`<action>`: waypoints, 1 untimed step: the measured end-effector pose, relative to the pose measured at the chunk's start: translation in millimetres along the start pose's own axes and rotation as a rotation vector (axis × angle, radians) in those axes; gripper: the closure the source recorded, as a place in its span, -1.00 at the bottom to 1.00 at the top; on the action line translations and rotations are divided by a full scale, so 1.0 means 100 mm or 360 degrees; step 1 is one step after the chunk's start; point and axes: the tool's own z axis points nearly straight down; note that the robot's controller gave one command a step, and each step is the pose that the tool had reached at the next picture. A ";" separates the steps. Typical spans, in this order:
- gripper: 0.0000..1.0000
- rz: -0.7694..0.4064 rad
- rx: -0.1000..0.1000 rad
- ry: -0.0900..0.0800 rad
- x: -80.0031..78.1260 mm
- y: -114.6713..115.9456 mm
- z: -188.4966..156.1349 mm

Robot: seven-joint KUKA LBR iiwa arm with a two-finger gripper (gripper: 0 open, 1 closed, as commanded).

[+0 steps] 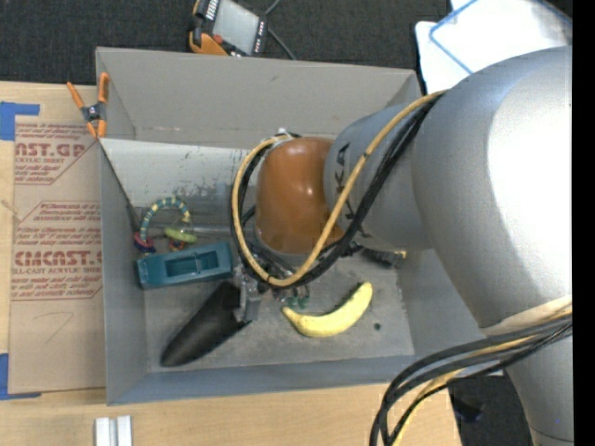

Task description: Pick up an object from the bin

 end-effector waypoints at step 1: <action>1.00 0.0007 0.0007 -0.0005 0.01 -0.06 0.15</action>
Offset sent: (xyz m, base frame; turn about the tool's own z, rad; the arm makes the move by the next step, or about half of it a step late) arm 0.0031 0.0017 -0.0176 -0.0225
